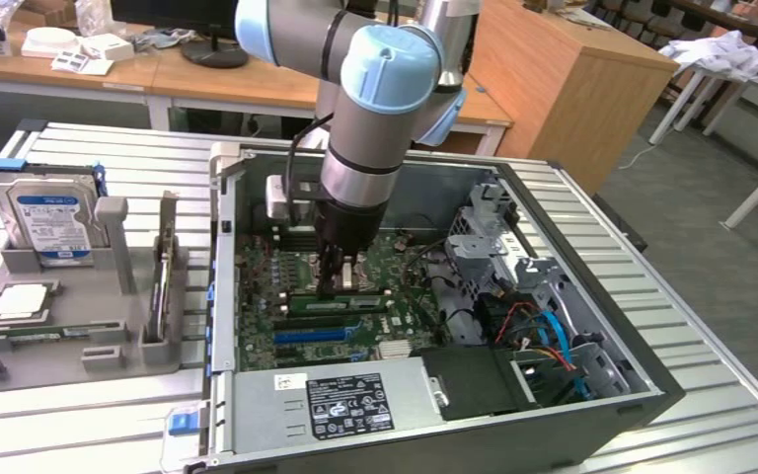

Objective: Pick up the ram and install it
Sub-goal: 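Press down the ram until it locks into place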

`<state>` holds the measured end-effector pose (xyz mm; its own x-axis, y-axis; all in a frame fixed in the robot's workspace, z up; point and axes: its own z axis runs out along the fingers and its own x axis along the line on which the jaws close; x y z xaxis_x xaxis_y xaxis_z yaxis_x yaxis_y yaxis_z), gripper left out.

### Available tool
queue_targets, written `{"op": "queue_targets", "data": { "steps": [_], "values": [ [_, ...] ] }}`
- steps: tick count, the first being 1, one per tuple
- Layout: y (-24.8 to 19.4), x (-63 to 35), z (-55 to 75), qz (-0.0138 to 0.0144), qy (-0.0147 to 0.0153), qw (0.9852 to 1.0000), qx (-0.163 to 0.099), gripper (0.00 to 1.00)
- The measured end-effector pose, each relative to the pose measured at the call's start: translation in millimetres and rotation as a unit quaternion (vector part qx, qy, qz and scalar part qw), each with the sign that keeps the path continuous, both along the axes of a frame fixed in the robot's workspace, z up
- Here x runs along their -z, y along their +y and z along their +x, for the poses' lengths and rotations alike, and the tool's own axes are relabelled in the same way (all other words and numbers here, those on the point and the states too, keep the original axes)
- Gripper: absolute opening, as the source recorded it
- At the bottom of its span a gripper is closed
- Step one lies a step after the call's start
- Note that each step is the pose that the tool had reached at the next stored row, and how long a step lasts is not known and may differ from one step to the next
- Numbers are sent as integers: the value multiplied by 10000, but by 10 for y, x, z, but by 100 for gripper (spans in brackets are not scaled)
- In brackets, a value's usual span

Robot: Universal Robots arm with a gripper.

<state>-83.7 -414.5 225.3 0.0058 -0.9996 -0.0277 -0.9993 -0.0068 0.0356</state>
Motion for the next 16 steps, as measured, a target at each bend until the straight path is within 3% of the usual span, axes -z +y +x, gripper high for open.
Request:
{"op": "queue_targets", "data": {
  "steps": [16],
  "values": [
    [-3, 11, 0, 3, -1, 10000, 0, 11]
  ]
}}
